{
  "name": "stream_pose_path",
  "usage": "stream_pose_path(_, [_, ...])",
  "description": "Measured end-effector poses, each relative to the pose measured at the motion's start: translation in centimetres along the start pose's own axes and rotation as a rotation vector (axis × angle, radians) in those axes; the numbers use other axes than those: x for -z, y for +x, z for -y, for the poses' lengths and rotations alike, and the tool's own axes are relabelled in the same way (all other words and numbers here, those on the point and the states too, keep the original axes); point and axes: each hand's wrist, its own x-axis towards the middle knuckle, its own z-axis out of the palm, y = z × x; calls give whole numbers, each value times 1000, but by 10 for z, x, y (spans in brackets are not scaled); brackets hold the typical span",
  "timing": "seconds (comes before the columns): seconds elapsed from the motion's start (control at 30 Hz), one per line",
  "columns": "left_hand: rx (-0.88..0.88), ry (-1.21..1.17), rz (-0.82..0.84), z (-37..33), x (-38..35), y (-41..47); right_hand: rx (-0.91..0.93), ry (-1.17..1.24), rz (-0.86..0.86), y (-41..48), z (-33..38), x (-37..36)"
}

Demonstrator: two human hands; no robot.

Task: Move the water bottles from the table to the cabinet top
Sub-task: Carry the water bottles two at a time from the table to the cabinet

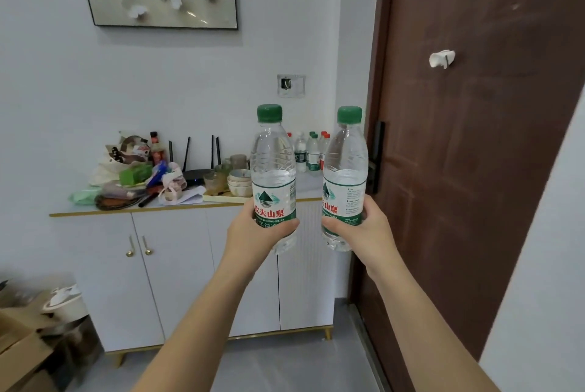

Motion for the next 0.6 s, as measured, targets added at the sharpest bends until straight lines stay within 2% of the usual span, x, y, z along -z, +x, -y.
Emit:
stream_pose_path(0.4, [-37,-4,-51,51,-59,175,-4,24,-52,188,-92,-10])
stream_pose_path(0.6, [-11,10,-71,82,-82,234,-26,12,-74,248,-130,-15])
